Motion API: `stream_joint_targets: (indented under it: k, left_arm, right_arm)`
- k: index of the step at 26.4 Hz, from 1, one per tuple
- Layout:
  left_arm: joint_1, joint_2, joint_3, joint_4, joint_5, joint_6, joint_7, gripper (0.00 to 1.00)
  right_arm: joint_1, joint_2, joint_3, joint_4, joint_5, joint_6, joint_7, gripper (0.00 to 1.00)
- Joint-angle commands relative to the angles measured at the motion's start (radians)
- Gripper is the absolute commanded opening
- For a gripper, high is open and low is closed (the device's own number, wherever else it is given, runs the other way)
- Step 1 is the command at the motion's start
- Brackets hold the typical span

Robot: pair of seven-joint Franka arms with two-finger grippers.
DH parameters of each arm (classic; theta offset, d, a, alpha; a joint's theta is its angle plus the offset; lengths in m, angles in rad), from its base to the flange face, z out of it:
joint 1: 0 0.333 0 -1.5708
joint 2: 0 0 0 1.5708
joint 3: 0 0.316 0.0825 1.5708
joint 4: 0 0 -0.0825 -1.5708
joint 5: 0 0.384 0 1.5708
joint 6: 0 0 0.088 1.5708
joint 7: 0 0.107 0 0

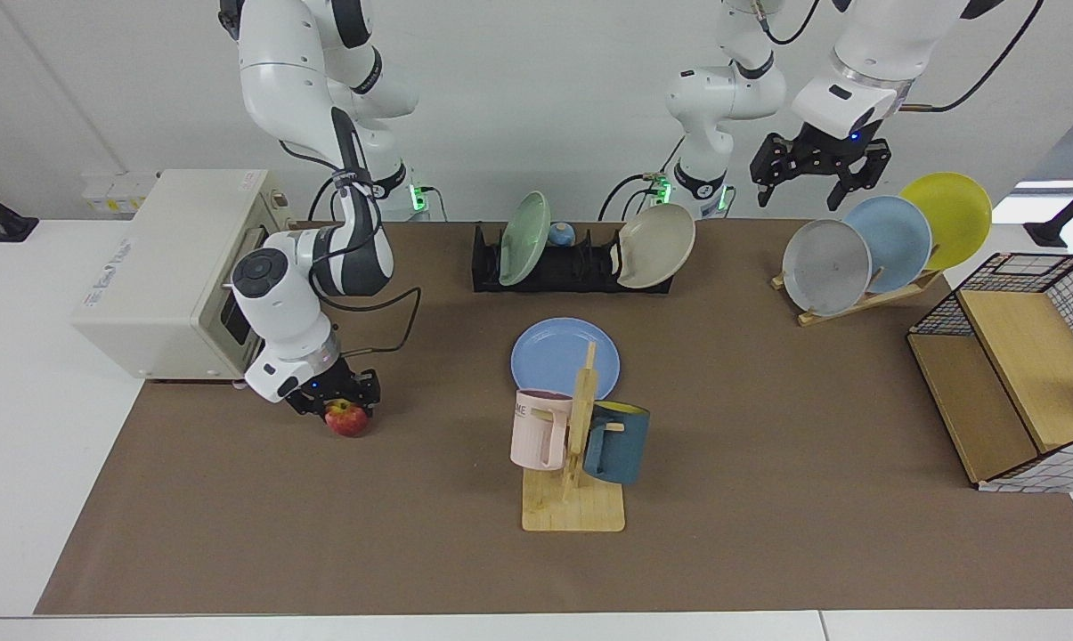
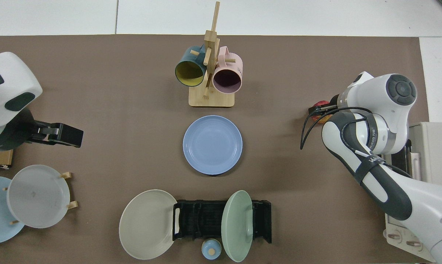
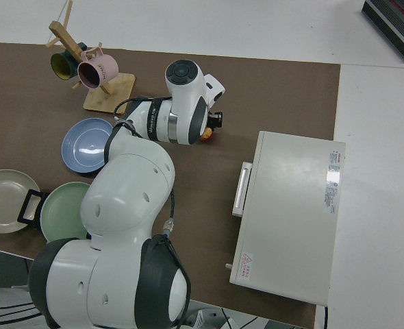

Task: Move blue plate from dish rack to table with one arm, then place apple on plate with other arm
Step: 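Carry the red apple with the right gripper over the blue plate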

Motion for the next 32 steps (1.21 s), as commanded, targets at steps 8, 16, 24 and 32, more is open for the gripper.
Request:
stream_joint_targets:
  k: [8, 16, 24, 32]
  left_arm:
    - [-0.012, -0.004, 0.009, 0.014, 0.020, -0.023, -0.012, 1.00]
    - [-0.012, -0.006, 0.007, 0.014, 0.020, -0.023, -0.012, 1.00]
    - [-0.012, -0.006, 0.007, 0.014, 0.022, -0.023, -0.012, 1.00]
    - [-0.012, -0.006, 0.009, 0.014, 0.020, -0.023, -0.012, 1.00]
  right_arm:
    - [0.114, -0.069, 0.001, 0.113, -0.005, -0.063, 0.364, 0.00]
    - [0.276, -0.068, -0.007, 0.171, -0.014, -0.089, 0.588, 0.00]
    - [0.421, -0.054, -0.004, 0.182, -0.014, -0.057, 0.770, 0.00]
    - [0.566, 0.026, -0.010, 0.182, -0.049, 0.082, 0.936, 0.00]
